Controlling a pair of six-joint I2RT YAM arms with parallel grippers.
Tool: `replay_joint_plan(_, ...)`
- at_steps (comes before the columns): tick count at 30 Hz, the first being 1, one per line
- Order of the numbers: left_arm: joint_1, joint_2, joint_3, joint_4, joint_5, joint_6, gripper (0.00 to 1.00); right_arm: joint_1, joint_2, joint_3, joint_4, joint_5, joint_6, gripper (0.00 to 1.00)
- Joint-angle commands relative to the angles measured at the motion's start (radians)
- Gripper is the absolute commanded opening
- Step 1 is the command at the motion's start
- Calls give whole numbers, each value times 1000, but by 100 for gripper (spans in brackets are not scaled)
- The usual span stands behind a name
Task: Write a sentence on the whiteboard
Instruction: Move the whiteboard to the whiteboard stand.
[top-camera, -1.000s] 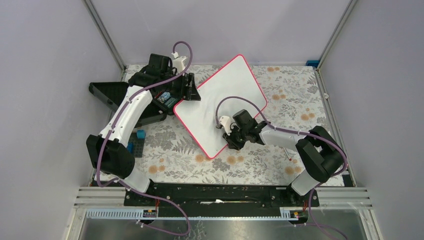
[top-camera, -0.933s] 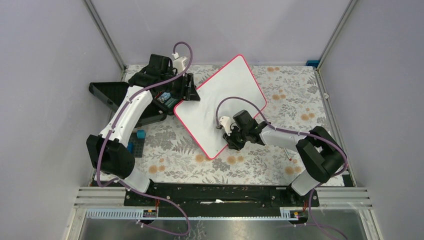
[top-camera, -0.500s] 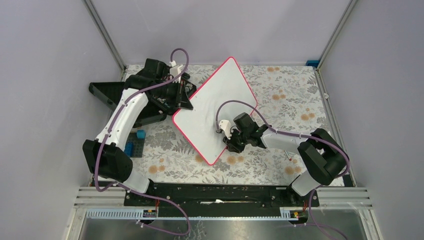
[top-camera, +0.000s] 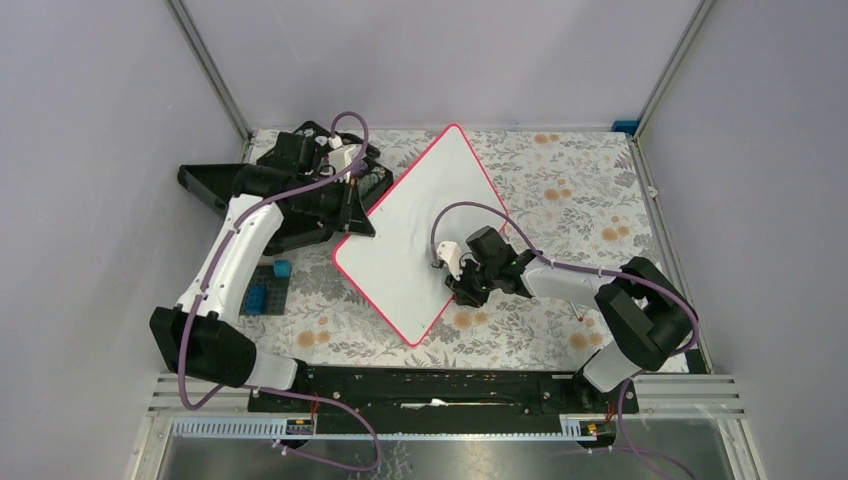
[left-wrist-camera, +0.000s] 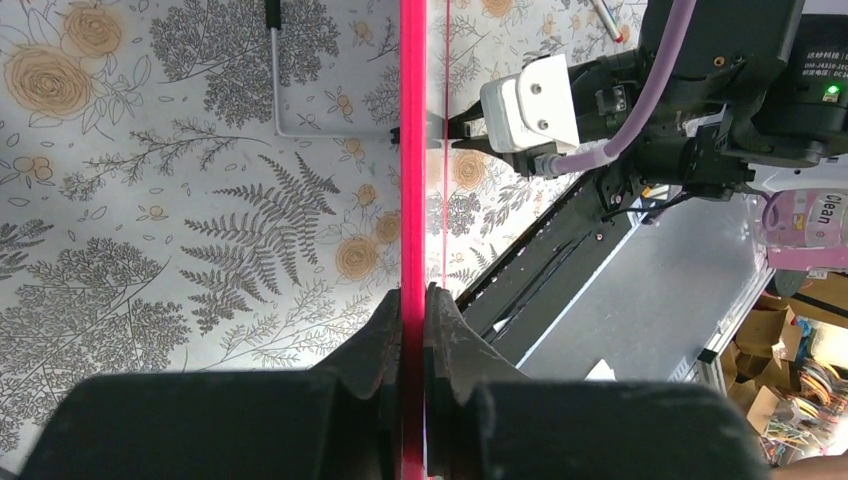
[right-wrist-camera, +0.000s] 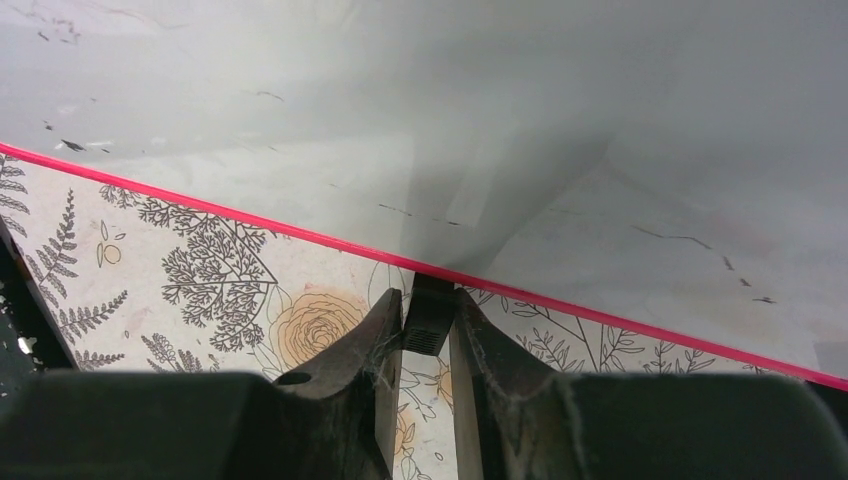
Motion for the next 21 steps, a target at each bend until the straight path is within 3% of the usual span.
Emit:
replay_joint_plan(1,-3,-31,-42,-34,-32,57,12,22,-7,34,33,-64,-26,0)
replay_joint_plan(3,-3,-28,-42,-32,-46,58,22,32,-6,42,21,-86,-30,0)
replay_joint_plan(7,10,-38,-33,-28,-55,49,62,64,-1,50,11,-104,-49,0)
replay_joint_plan(12,63,-80,-33,4,-69,24,89,97,31,63,11,-90,-39,0)
replay_joint_plan(15,89,-102,-28,21,-88,14,99,123,35,58,19,-72,-9,0)
replay_joint_plan(20,109,-129,13,58,-148,11,99,152,15,44,22,-41,58,0)
replay_joint_plan(21,111,-129,26,64,-158,11,99,153,9,47,13,-46,66,13)
